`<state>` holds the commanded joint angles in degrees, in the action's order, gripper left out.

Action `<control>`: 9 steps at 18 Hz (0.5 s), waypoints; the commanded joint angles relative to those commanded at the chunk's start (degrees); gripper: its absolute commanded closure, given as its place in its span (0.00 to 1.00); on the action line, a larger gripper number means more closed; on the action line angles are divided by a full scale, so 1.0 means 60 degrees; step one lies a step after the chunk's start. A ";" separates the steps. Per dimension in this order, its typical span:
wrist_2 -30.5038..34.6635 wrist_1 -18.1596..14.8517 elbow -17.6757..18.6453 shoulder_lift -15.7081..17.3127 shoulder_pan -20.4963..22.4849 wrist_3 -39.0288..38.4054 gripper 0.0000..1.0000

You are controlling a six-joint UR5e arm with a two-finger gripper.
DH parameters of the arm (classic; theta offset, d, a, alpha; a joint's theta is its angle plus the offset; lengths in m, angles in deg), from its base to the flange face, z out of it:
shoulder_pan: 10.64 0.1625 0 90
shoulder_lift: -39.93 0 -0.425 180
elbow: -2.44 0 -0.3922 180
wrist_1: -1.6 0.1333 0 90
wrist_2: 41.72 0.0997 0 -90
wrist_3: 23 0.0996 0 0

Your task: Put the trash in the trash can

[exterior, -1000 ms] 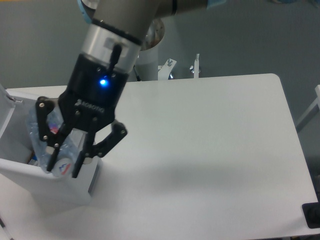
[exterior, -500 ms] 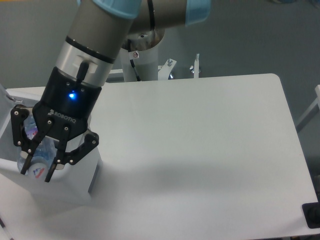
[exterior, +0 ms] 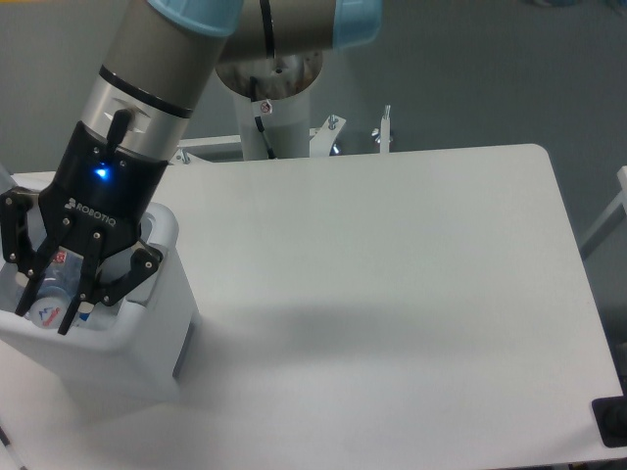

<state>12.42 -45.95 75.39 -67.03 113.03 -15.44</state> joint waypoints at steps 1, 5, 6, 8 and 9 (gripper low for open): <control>0.0000 0.0015 0.0000 0.0014 0.0000 0.0000 0.52; 0.0000 0.0045 0.0000 0.0044 -0.0001 0.0073 0.00; 0.0000 0.0030 0.0015 0.0073 0.0000 0.0102 0.00; 0.0000 0.0030 0.0029 0.0102 0.0000 0.0103 0.00; 0.0000 0.0030 0.0029 0.0102 0.0058 0.0103 0.00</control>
<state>12.42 -45.77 75.57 -66.42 113.37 -14.83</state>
